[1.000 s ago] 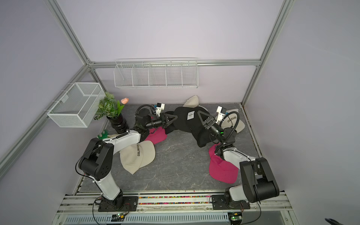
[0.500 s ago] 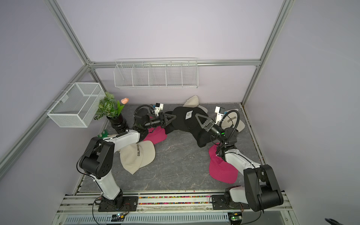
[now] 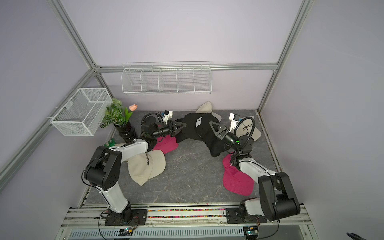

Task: Stack the baseball caps by color
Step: Pick up the baseball cap from the center of the board, then place the baseball cap at the center of the board.

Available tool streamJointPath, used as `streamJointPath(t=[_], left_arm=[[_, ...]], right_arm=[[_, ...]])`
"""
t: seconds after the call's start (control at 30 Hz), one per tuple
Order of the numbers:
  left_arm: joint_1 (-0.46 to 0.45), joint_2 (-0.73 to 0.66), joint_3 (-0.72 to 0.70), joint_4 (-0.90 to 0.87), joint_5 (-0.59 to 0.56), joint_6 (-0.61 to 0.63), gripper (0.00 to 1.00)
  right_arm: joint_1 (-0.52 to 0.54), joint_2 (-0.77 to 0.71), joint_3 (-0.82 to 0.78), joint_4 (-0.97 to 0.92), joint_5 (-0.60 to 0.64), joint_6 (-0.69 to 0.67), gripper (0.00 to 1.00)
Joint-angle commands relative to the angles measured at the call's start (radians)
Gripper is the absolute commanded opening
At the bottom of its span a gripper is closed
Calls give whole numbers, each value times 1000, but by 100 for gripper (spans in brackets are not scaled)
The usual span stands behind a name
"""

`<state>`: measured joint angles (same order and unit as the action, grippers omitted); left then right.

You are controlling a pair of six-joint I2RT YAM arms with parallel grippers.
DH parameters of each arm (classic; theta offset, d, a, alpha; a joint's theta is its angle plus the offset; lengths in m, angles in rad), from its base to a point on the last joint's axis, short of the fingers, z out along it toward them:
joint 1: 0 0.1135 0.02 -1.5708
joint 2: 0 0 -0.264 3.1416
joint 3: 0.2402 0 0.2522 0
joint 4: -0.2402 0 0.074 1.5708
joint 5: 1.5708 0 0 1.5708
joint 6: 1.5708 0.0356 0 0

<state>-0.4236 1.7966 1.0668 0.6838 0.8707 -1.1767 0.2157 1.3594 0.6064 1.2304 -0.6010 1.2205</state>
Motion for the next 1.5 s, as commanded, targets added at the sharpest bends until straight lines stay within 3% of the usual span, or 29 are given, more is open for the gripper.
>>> streamJointPath(t=[0.0, 0.1, 0.17, 0.27, 0.3, 0.4, 0.43, 0.6, 0.77, 0.93, 1.1, 1.2, 1.33, 1.47], left_arm=[[26, 12, -24, -9, -46, -18, 0], [26, 4, -21, -49, -54, 17, 0], [26, -15, -15, -137, -79, 81, 0], [26, -71, 7, -361, -172, 257, 14], [26, -94, 14, -432, -213, 314, 23], [26, -172, 14, -577, -353, 458, 63], [26, -198, 13, -613, -399, 505, 71], [26, -296, 31, -783, -602, 665, 87], [26, -383, 13, -887, -770, 703, 88], [26, -451, -15, -943, -810, 676, 92], [-7, -464, 11, -1055, -824, 731, 93], [-29, -486, -25, -1038, -872, 704, 100], [-29, -515, -82, -999, -882, 672, 99], [-29, -548, -99, -1027, -925, 698, 99]], right_arm=[[-7, -79, 19, 18, -8, -73, 7], [-6, -105, 47, -87, -55, -146, 7], [-6, -130, 96, -299, -110, -263, 6], [-2, -183, 187, -729, -132, -548, 6], [4, -202, 217, -861, -122, -670, 7], [19, -237, 294, -1134, -79, -941, 7], [23, -240, 312, -1190, -69, -1014, 7], [76, -222, 384, -1395, -63, -1305, 6], [171, -171, 468, -1618, -74, -1596, 7], [209, -86, 543, -1796, -161, -1717, 7], [249, 20, 635, -2027, -239, -1886, 6], [262, 92, 690, -2099, -274, -1942, 8], [267, 198, 774, -2205, -322, -2023, 10], [260, 323, 867, -2385, -356, -2206, 7]])
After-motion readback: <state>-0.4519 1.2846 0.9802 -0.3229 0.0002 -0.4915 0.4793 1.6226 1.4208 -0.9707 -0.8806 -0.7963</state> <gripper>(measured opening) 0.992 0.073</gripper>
